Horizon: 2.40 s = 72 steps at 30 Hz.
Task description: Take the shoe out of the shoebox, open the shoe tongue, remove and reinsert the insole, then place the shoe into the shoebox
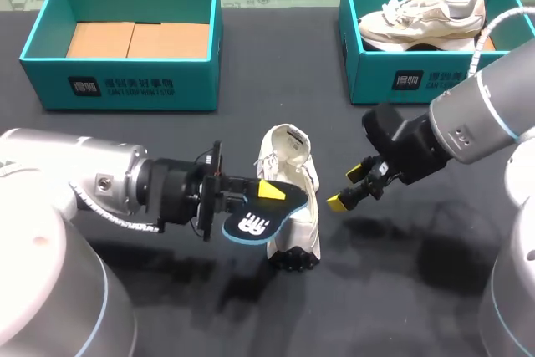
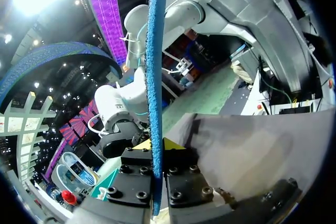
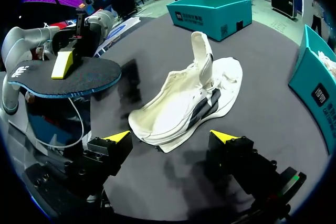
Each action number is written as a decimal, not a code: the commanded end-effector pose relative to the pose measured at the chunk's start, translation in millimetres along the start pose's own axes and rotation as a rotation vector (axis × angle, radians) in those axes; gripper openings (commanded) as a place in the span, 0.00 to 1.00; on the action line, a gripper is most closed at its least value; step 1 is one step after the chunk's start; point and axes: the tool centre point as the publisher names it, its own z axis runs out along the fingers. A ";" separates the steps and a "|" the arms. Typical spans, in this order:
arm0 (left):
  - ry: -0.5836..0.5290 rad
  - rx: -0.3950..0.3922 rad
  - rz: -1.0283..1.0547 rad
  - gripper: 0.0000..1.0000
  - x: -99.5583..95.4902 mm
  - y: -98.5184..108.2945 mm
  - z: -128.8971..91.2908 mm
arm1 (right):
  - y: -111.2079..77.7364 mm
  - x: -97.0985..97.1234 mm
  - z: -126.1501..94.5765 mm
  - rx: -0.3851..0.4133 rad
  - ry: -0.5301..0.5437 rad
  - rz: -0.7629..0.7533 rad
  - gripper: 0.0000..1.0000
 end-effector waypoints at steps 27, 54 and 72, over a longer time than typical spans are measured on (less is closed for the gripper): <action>0.009 0.062 -0.149 0.00 11.4 19.9 20.5 | -21.3 -1.5 24.9 0.155 -0.107 -0.357 1.00; -0.017 0.108 -0.219 0.00 25.9 71.0 32.5 | -26.8 -9.9 48.9 0.185 -0.130 -0.462 1.00; -0.023 0.068 -0.189 0.00 30.1 76.3 24.0 | -23.6 -12.5 63.4 0.224 -0.103 -0.465 1.00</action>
